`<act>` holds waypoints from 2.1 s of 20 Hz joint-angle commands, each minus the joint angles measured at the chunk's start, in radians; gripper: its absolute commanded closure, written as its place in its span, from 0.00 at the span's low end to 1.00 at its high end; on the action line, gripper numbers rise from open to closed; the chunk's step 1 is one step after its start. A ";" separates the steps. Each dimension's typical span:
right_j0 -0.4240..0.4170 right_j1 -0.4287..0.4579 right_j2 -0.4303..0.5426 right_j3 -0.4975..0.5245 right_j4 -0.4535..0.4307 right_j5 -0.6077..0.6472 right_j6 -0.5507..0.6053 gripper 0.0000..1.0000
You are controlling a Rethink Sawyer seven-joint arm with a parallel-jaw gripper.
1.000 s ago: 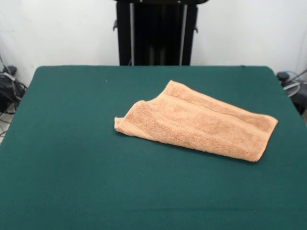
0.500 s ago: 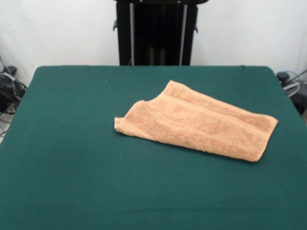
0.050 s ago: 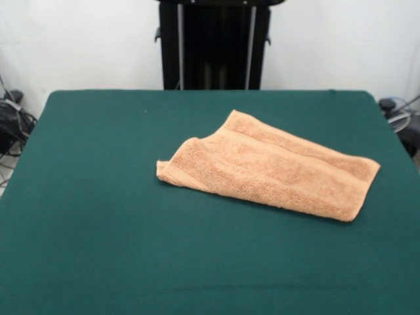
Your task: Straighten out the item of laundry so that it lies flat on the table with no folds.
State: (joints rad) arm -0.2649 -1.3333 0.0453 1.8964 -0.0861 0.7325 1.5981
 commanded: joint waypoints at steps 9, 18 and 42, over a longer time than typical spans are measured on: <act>-0.041 0.106 0.046 0.142 0.022 -0.097 0.047 0.00; -0.082 0.146 0.059 0.161 0.012 -0.184 0.039 0.00; -0.214 0.163 0.116 0.074 -0.036 -0.297 -0.046 0.00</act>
State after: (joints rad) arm -0.4176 -1.1630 0.0632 1.9089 -0.1144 0.4322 1.5981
